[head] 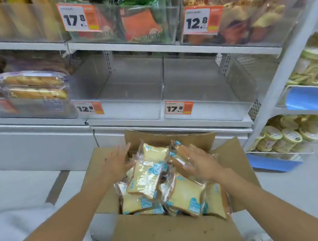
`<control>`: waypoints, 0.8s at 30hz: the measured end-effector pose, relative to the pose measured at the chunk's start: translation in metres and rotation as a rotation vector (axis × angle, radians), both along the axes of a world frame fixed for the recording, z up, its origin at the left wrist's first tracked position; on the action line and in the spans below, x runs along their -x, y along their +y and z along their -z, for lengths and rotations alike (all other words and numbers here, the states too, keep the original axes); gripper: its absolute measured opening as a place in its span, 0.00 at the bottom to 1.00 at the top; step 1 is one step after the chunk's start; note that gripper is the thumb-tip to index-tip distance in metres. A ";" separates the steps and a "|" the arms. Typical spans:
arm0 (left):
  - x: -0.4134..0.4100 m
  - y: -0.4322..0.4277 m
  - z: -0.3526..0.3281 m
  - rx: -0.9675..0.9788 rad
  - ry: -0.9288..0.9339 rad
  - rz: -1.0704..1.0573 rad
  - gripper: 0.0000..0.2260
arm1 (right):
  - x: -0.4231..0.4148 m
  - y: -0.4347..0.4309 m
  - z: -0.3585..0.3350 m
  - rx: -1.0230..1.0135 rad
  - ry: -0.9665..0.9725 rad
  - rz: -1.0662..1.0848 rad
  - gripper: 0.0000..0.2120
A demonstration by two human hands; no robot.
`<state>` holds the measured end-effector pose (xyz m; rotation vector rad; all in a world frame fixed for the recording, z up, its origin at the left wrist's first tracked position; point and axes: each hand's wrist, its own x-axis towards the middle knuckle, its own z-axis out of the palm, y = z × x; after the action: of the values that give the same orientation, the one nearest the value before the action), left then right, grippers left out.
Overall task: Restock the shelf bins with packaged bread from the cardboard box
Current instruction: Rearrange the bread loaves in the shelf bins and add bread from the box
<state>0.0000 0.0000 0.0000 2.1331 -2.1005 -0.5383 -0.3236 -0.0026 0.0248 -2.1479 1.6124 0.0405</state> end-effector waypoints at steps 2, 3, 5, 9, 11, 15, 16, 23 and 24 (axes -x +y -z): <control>-0.002 0.000 0.015 -0.118 0.126 0.000 0.34 | -0.003 -0.002 0.007 0.097 0.029 -0.101 0.36; -0.001 0.003 0.023 -0.189 0.177 -0.033 0.34 | -0.004 -0.001 0.012 0.117 0.039 -0.122 0.37; 0.003 0.012 0.033 -0.289 0.216 -0.125 0.37 | -0.009 0.000 0.022 0.124 0.034 -0.142 0.38; 0.017 0.029 0.052 -0.395 0.359 -0.232 0.43 | -0.021 0.004 0.024 0.134 0.068 -0.118 0.34; 0.023 0.030 0.058 -0.361 0.409 -0.290 0.39 | -0.029 0.005 0.019 0.192 0.067 -0.121 0.33; 0.026 0.018 0.021 -0.091 0.632 -0.318 0.19 | -0.048 -0.003 0.010 0.152 -0.142 -0.036 0.40; 0.024 0.013 0.007 -0.042 0.671 -0.264 0.18 | -0.055 -0.005 0.007 0.076 -0.228 0.021 0.45; 0.026 0.011 -0.057 0.184 0.924 -0.271 0.34 | -0.078 -0.014 -0.015 -0.226 -0.805 0.349 0.12; 0.028 0.012 -0.055 0.173 0.964 -0.316 0.37 | -0.075 -0.014 -0.017 -0.261 -0.865 0.367 0.06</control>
<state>-0.0280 0.0125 0.0547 1.5559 -1.2043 -1.0212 -0.2490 -0.0165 0.0421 -1.3361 1.3254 -0.6583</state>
